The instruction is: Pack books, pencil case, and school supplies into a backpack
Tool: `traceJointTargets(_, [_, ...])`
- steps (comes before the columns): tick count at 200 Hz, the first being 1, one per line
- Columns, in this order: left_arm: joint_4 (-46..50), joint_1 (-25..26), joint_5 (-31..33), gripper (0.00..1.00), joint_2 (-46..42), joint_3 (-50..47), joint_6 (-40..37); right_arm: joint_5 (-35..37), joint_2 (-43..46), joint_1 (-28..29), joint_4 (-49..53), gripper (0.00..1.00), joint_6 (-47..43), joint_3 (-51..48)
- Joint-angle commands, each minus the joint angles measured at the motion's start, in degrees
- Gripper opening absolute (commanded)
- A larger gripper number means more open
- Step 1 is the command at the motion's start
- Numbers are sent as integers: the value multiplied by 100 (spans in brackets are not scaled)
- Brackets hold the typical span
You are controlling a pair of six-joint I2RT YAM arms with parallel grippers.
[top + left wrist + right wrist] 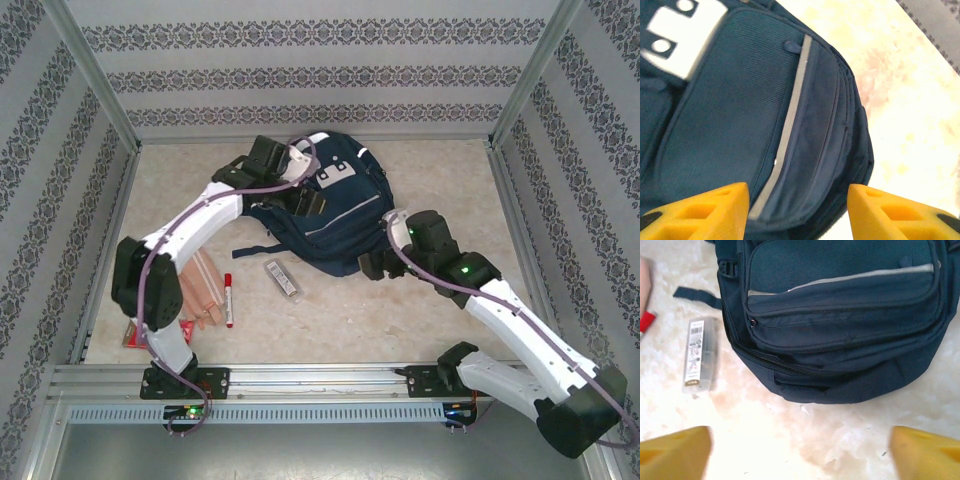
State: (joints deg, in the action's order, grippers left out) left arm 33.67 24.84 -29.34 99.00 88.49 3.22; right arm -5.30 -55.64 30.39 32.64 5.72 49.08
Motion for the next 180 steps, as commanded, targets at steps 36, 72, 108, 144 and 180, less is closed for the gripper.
traceJointTargets(36, [1194,-1154,316,57,-1022,-1368,2112,297,-576,-178,-502,98,-72,458])
traceJointTargets(72, [408,-1504,411,63,-529,-1571,3054,413,-1480,165,-566,88,395,940])
traceJointTargets(108, [-345,-1515,504,67,525,-1104,3661,417,-1848,477,-619,86,863,1004])
traceJointTargets(144, [-818,-1509,623,68,1329,-875,4075,903,-2126,1018,-618,85,791,794])
traceJointTargets(180, [-1104,-1415,1076,50,1663,-809,4006,926,-2830,1501,-821,87,-110,865])
